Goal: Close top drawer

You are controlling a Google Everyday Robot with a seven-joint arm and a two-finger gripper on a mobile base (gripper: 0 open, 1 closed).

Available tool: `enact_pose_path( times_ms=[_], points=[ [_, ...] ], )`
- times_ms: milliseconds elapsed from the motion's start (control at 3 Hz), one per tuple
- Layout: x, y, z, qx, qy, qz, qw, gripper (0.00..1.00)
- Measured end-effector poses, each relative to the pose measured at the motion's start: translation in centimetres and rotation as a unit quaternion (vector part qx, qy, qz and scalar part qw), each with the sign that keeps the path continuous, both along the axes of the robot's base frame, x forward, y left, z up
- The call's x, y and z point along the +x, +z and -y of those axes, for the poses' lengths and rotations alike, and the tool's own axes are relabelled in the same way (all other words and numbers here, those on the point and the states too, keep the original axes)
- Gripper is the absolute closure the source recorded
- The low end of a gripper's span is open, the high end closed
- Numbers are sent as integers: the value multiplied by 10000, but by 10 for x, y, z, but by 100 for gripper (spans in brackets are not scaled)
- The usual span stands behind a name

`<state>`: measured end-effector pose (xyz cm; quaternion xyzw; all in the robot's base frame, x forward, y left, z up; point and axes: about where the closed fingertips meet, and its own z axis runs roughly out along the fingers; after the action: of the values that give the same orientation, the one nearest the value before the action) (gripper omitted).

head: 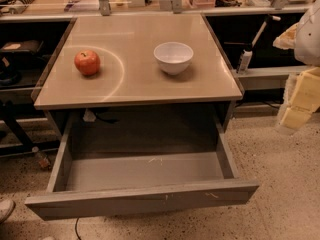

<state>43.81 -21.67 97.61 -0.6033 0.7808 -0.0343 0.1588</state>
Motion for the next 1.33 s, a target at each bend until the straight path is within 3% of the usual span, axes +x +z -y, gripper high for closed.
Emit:
enact_pose_path(
  times_ms=[333,1333],
  points=[
    [0,0,0,0,0,0,10000,0],
    [0,0,0,0,0,1,10000,65]
  ],
)
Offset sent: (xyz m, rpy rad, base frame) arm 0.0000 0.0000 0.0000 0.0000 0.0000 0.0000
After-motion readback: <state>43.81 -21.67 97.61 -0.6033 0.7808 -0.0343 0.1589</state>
